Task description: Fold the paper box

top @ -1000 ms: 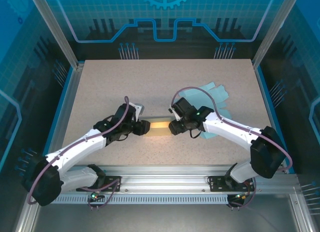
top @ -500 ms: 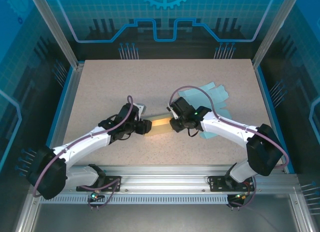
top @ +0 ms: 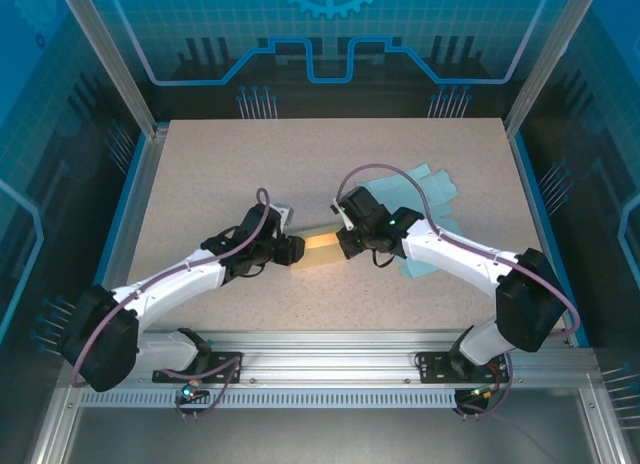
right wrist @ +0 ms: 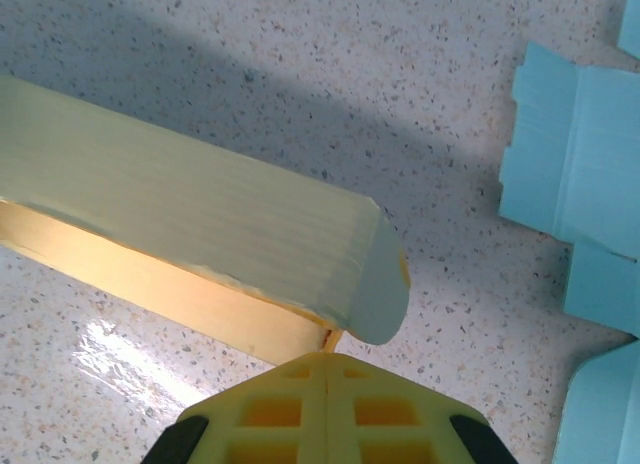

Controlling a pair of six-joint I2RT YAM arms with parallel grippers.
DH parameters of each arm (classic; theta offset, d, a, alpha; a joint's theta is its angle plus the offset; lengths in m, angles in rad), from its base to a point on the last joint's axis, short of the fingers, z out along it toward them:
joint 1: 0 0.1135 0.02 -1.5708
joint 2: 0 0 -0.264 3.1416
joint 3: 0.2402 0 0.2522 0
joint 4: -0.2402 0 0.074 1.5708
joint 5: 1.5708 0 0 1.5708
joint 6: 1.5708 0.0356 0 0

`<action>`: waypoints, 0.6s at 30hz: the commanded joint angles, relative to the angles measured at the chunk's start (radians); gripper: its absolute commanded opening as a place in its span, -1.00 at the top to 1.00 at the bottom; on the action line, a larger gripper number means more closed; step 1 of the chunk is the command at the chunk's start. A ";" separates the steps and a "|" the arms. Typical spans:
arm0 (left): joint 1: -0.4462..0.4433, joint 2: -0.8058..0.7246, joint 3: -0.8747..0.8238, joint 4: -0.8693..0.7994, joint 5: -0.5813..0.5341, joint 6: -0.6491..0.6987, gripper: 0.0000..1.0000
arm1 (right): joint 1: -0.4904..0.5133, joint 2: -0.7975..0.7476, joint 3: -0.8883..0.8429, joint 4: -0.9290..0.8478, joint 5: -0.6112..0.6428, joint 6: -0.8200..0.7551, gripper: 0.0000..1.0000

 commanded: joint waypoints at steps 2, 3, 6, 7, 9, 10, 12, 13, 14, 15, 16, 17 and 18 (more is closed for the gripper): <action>0.004 0.033 0.008 -0.079 -0.029 -0.015 -0.08 | -0.015 -0.020 0.045 -0.046 -0.017 -0.010 1.00; 0.004 0.033 0.009 -0.081 -0.029 -0.016 -0.08 | -0.014 -0.024 0.044 -0.049 -0.007 -0.012 1.00; 0.005 0.030 0.011 -0.085 -0.031 -0.016 -0.05 | -0.025 -0.045 0.010 -0.033 0.010 -0.031 0.82; 0.005 0.030 0.013 -0.089 -0.030 -0.016 -0.04 | -0.030 -0.054 -0.012 -0.019 0.013 -0.037 0.76; 0.005 0.031 0.017 -0.095 -0.032 -0.013 -0.02 | -0.041 -0.073 -0.056 0.014 0.013 -0.046 0.68; 0.005 0.033 0.019 -0.099 -0.034 -0.012 -0.01 | -0.049 -0.083 -0.083 0.037 0.004 -0.052 0.62; 0.005 0.037 0.021 -0.106 -0.038 -0.010 0.02 | -0.066 -0.106 -0.128 0.085 -0.026 -0.063 0.50; 0.004 0.041 0.023 -0.112 -0.043 -0.010 0.03 | -0.075 -0.116 -0.149 0.113 -0.041 -0.070 0.45; 0.004 0.044 0.022 -0.115 -0.048 -0.009 0.03 | -0.083 -0.124 -0.167 0.136 -0.059 -0.078 0.42; 0.004 0.047 0.024 -0.120 -0.054 -0.009 0.03 | -0.091 -0.134 -0.184 0.164 -0.081 -0.087 0.38; 0.004 0.052 0.026 -0.125 -0.061 -0.010 0.03 | -0.101 -0.140 -0.199 0.191 -0.105 -0.095 0.35; 0.005 0.056 0.029 -0.132 -0.065 -0.010 0.03 | -0.107 -0.146 -0.209 0.214 -0.123 -0.101 0.33; 0.004 0.059 0.032 -0.135 -0.067 -0.010 0.04 | -0.114 -0.148 -0.218 0.237 -0.138 -0.106 0.32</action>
